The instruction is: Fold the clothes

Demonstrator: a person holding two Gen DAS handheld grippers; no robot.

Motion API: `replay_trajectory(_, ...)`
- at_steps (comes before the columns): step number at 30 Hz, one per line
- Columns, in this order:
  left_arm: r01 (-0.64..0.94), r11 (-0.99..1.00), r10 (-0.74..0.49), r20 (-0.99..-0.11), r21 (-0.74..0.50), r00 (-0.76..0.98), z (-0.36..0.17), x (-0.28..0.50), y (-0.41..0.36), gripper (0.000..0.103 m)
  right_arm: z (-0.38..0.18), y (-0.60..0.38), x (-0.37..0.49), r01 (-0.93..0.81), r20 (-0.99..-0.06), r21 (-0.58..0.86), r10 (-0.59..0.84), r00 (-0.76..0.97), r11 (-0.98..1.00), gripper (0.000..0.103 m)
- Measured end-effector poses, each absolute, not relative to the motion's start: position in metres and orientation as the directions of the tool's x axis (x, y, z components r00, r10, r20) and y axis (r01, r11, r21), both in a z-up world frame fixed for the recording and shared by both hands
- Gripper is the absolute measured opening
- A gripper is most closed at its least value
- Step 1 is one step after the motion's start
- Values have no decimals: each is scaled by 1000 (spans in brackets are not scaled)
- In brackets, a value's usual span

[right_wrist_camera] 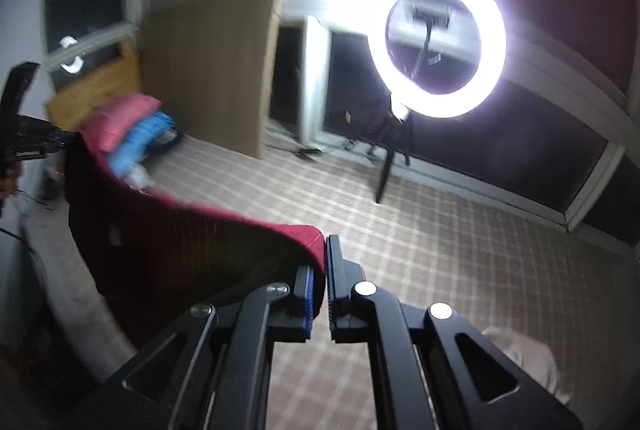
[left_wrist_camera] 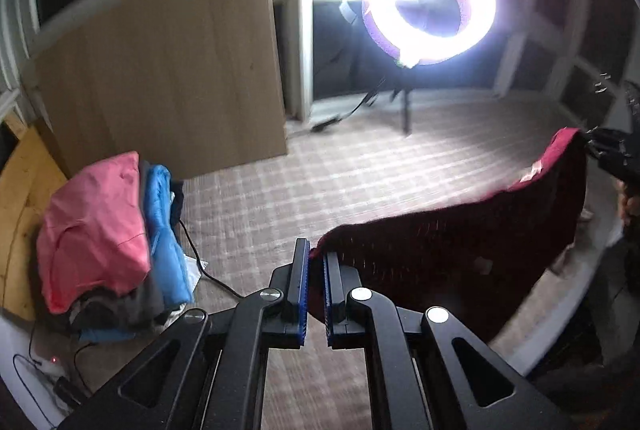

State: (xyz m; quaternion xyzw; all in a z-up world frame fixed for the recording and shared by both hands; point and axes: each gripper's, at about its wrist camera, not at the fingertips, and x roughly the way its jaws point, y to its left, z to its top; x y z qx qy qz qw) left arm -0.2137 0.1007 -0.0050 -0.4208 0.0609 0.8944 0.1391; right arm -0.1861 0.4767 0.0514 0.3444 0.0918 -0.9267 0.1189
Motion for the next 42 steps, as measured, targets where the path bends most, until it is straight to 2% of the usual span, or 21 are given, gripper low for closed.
replay_trajectory(3,-282,-959,197,-759,-19,-621,-3,-240,105,5,42,484,-231,264,-671,-92,-136,-729,-960,5)
replay_trajectory(6,-263,-964,197,-748,-31,-634,-1,-266,108,5,60,489,-239,259,-643,-115,-127,-756,-959,5)
replay_trajectory(9,-281,-959,209,-738,-27,-642,-6,-251,110,6,71,491,-228,279,-629,-133,-137,-765,-951,5)
replay_trajectory(11,-290,-956,226,-760,-53,-609,-29,-239,110,8,61,488,-216,302,-656,-136,-143,-741,-944,5)
replay_trajectory(13,-291,-956,209,-798,-45,-565,-62,-226,111,17,37,483,-207,319,-690,-142,-138,-711,-937,5)
replay_trajectory(18,-264,-964,113,-927,-16,-358,-171,-199,112,17,-59,461,-206,355,-819,-93,-132,-559,-930,5)
replay_trajectory(22,-305,-952,122,-932,-13,-340,-186,-181,127,16,-105,447,-205,375,-872,-75,-122,-475,-924,5)
replay_trajectory(30,-585,-810,227,-892,51,-391,-180,-182,227,21,-76,461,-221,306,-847,11,-171,-503,-952,5)
replay_trajectory(33,-675,-730,220,-898,107,-380,-196,-188,265,23,-66,464,-228,293,-837,1,-161,-523,-956,5)
replay_trajectory(36,-683,-713,176,-903,157,-391,-209,-202,282,24,-61,465,-231,295,-833,-7,-158,-530,-956,5)
replay_trajectory(40,-656,-752,226,-912,60,-343,-210,-226,275,2,-60,465,-234,302,-833,-18,-153,-532,-953,5)
replay_trajectory(42,-631,-775,245,-900,41,-359,-203,-233,265,0,-60,466,-237,297,-833,-16,-152,-532,-955,5)
